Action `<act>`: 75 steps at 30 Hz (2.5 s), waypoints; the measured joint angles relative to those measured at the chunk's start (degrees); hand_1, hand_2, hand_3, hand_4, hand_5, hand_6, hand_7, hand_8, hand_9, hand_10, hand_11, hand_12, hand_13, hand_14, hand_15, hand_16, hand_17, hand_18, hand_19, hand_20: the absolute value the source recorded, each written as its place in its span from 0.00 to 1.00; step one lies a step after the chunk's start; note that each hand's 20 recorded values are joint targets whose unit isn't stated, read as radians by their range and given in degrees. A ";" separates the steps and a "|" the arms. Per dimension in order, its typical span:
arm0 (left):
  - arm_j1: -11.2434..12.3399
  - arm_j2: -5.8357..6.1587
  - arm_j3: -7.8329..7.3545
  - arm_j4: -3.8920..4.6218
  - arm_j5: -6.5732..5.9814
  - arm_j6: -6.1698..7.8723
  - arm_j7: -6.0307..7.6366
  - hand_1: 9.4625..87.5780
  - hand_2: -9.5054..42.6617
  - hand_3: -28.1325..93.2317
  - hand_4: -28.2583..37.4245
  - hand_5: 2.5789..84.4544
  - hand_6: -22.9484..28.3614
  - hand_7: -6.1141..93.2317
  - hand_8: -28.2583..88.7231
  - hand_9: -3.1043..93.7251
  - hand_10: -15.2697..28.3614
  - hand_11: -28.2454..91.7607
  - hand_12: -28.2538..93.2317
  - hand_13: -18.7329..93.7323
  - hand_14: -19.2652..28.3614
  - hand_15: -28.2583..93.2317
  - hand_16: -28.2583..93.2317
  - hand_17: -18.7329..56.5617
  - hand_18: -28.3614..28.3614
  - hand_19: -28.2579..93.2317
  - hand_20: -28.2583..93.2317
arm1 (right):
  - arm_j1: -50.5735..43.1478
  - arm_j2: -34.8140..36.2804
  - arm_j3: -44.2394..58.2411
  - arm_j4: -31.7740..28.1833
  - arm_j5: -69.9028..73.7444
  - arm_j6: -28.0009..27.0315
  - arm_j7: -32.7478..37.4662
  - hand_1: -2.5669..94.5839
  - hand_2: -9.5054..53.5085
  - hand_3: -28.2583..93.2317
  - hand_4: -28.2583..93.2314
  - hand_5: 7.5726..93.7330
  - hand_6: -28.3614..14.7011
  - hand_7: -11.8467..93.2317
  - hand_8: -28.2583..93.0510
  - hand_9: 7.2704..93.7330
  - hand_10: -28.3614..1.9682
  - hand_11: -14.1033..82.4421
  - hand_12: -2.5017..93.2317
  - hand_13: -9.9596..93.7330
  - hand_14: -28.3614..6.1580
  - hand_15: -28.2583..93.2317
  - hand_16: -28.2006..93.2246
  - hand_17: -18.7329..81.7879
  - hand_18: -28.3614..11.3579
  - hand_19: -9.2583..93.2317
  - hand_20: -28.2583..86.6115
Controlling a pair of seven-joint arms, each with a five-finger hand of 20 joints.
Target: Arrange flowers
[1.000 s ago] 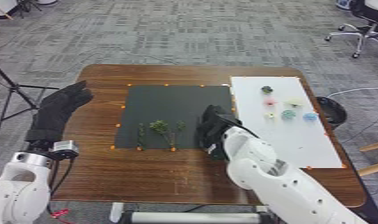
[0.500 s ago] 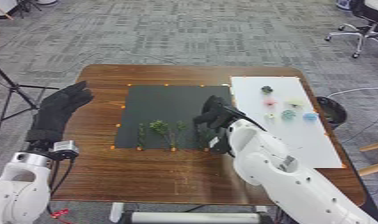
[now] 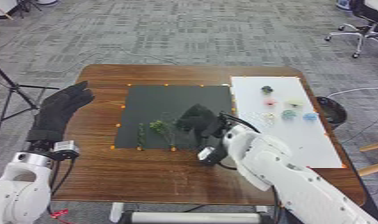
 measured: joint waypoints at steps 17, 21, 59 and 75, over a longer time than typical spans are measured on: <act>-0.03 -0.10 0.09 0.03 -0.04 -0.37 -0.26 0.09 0.16 0.83 0.00 0.48 0.48 0.15 0.19 0.47 0.65 0.36 0.34 0.48 0.77 0.36 0.26 0.26 0.72 0.27 0.35 | -1.98 0.10 1.64 2.52 -6.04 -2.09 1.84 0.31 0.31 0.70 0.15 0.64 0.56 0.23 0.20 0.67 0.45 0.24 0.15 0.99 0.66 0.61 0.50 0.80 0.37 1.00 0.59; -0.01 -0.10 0.08 0.03 -0.07 -0.48 -0.39 0.09 0.16 0.83 0.00 0.48 0.48 0.15 0.19 0.47 0.65 0.36 0.34 0.48 0.77 0.36 0.26 0.26 0.72 0.27 0.35 | -2.51 0.96 2.25 2.03 -5.94 -1.49 2.36 0.30 0.31 0.69 0.15 0.64 0.56 0.23 0.20 0.68 0.45 0.24 0.15 0.99 0.66 0.61 0.50 0.80 0.37 1.00 0.59; -0.29 -0.04 0.01 0.06 -0.03 -0.77 -0.19 0.10 0.14 0.83 0.00 0.48 0.49 0.15 0.19 0.48 0.65 0.36 0.34 0.49 0.78 0.38 0.27 0.28 0.76 0.36 0.41 | -2.67 16.32 22.50 -9.59 -9.09 13.98 0.10 0.44 0.00 0.74 0.15 0.65 0.60 0.29 0.20 0.76 0.46 0.40 0.29 0.91 0.64 0.65 0.51 0.71 0.32 0.97 0.64; -0.05 -0.27 -0.09 0.04 0.04 0.05 0.51 0.11 0.14 0.83 0.00 0.48 0.49 0.15 0.19 0.48 0.65 0.36 0.33 0.49 0.79 0.39 0.26 0.27 0.78 0.41 0.44 | -2.87 18.11 15.90 3.90 -27.86 1.52 2.86 0.43 0.00 0.74 0.15 0.65 0.59 0.30 0.20 0.77 0.47 0.42 0.31 0.92 0.65 0.66 0.51 0.72 0.32 0.98 0.64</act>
